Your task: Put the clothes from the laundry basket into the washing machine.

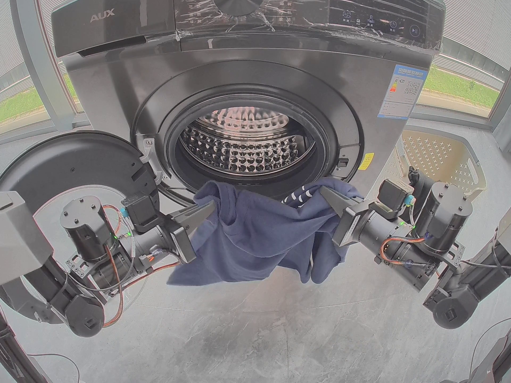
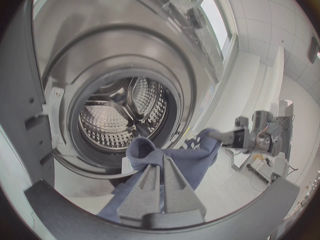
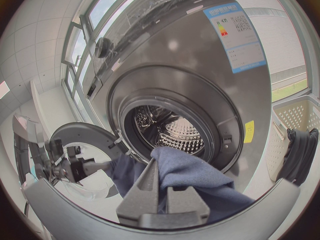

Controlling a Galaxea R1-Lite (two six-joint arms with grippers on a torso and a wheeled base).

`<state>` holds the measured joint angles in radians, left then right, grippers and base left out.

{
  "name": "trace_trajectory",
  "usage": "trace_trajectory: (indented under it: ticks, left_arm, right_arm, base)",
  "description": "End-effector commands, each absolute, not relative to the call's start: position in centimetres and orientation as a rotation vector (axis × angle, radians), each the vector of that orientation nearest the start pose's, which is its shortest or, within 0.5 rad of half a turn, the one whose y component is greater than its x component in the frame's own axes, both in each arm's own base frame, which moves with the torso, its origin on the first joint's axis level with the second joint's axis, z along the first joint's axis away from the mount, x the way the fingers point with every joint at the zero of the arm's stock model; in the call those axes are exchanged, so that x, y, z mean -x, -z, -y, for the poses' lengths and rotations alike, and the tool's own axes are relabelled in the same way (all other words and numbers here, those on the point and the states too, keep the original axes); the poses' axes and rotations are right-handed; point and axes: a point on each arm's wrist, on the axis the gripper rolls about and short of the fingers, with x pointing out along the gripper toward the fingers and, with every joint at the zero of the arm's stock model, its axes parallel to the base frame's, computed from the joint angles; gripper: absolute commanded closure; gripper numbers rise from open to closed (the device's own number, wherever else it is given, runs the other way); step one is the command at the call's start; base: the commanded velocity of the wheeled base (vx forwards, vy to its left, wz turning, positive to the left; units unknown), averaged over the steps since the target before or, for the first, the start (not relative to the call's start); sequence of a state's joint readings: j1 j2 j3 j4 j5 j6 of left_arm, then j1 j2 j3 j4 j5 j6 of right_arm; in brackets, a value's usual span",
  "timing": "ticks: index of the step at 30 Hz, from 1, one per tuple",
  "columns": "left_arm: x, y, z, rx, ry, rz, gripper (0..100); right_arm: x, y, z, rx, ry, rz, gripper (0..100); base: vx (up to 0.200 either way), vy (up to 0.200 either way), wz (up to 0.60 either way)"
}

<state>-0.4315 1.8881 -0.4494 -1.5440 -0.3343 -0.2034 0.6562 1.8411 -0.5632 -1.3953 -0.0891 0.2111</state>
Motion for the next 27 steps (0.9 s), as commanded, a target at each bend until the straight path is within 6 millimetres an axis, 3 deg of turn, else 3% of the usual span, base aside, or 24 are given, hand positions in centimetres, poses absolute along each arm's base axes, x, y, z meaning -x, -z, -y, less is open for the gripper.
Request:
trace_trajectory:
  ticks: [1,6,7,13,20,27]
  left_arm:
    - [-25.1,-15.7,12.6,0.212,0.789,0.117,100]
    - [-24.9,-16.7,12.6,0.217,0.797,0.153,100]
    - [-24.9,-17.0,12.7,0.219,0.8,0.168,100]
    - [-25.1,-17.7,12.7,0.222,0.801,0.195,100]
    - [-24.8,-17.7,13.4,0.222,0.825,0.194,100]
    - [-24.6,-17.7,13.7,0.22,0.829,0.195,100]
  right_arm:
    - [-24.5,-14.1,-18.7,-0.23,-0.572,0.002,0]
    - [-23.7,-11.8,-18.6,-0.182,-0.567,-0.099,0]
    - [-23.3,-9.9,-18.3,-0.144,-0.558,-0.178,0]
    - [-22.4,-6.4,-17.7,-0.075,-0.562,-0.313,0]
    - [-22.9,-4.9,-18.3,-0.059,-0.571,-0.351,0]
    - [-23.1,-5.8,-20.9,-0.072,-0.679,-0.274,0]
  base:
    - [0.0,0.0,0.0]
    - [0.0,0.0,0.0]
    - [0.0,0.0,0.0]
    - [0.0,0.0,0.0]
    - [0.0,0.0,0.0]
    - [0.0,0.0,0.0]
